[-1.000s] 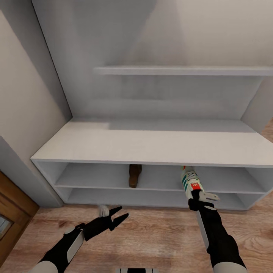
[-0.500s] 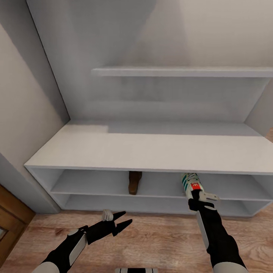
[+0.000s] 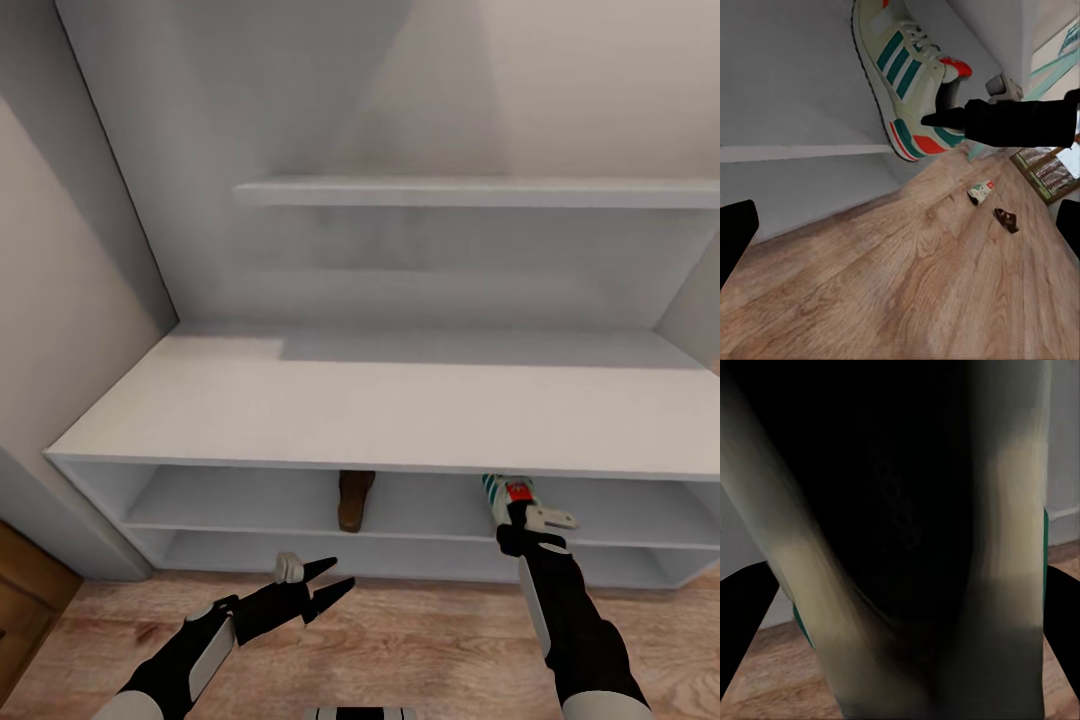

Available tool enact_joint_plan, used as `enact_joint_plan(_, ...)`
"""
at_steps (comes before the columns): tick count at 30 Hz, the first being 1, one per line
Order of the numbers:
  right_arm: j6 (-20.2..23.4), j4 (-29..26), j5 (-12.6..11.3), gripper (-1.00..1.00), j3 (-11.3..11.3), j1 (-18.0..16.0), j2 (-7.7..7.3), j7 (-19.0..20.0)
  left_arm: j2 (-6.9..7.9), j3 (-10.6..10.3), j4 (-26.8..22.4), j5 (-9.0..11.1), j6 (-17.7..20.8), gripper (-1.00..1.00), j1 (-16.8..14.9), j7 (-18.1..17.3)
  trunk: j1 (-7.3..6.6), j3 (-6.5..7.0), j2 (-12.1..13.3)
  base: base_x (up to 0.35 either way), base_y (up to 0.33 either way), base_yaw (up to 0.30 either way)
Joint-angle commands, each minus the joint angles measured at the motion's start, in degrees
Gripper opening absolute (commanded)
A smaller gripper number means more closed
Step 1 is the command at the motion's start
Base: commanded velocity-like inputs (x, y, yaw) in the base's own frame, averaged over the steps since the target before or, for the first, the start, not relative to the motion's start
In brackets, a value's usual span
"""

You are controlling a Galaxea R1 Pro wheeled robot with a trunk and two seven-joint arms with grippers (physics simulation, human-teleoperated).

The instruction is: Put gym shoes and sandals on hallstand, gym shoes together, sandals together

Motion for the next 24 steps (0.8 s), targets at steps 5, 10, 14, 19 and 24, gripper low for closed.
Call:
enact_joint_plan(5, 0.2, -0.1, -0.2, -1.0, -0.1, 0.0, 0.06, 0.4, -0.01, -0.4, 0.1, 0.5, -0.3, 1.0, -0.1, 0.0, 0.01, -0.05, 0.0, 0.033, 0.0, 0.0)
enact_joint_plan(10, 0.2, -0.1, -0.2, -1.0, -0.1, 0.0, 0.06, 0.4, -0.02, -0.4, 0.1, 0.5, -0.3, 1.0, -0.1, 0.0, 0.01, -0.05, 0.0, 0.007, 0.0, 0.0)
enact_joint_plan(14, 0.2, -0.1, -0.2, -1.0, -0.1, 0.0, 0.06, 0.4, -0.02, -0.4, 0.1, 0.5, -0.2, 1.0, -0.1, 0.0, 0.01, -0.05, 0.0, 0.133, 0.0, 0.0)
enact_joint_plan(19, 0.2, -0.1, -0.2, -1.0, -0.1, 0.0, 0.06, 0.4, -0.02, -0.5, 0.1, 0.5, -0.3, 1.0, -0.1, 0.0, 0.01, -0.05, 0.0, 0.197, 0.0, 0.0)
enact_joint_plan(24, 0.2, -0.1, -0.2, -1.0, -0.1, 0.0, 0.06, 0.3, -0.02, -0.4, 0.1, 0.5, -0.3, 1.0, -0.1, 0.0, 0.01, -0.05, 0.0, 0.044, 0.0, 0.0)
